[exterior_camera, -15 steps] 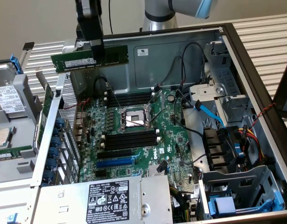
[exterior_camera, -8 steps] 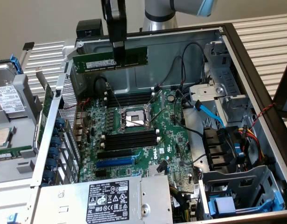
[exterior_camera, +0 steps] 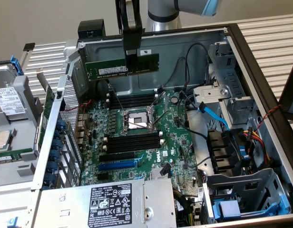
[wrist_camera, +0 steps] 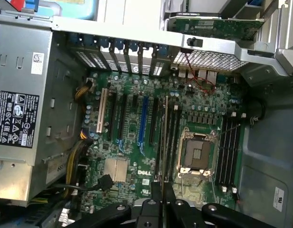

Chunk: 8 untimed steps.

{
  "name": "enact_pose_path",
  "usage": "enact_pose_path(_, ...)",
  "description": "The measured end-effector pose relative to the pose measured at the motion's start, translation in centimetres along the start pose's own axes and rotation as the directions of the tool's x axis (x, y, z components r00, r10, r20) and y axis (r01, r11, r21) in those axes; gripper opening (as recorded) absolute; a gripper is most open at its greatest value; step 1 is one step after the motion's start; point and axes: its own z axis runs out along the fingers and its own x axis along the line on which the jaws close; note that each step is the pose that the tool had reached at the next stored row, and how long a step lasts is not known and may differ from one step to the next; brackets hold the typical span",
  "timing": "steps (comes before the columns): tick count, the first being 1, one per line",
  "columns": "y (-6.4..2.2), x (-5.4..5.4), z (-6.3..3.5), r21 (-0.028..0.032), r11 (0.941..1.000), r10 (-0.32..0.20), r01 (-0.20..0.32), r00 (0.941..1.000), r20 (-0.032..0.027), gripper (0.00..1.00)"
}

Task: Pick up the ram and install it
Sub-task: 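Pick up the ram and move it above insertion slot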

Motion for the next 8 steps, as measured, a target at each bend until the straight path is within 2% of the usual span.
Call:
enact_pose_path(4, -0.25, -0.23, 0.43, -0.0069, 1.0, 0.002, -0.002, 1.0, 0.0073, 0.13)
enact_pose_path(8, -0.56, -0.65, 1.05, -0.0139, 0.9999, 0.004, -0.004, 1.0, 0.0088, 0.13)
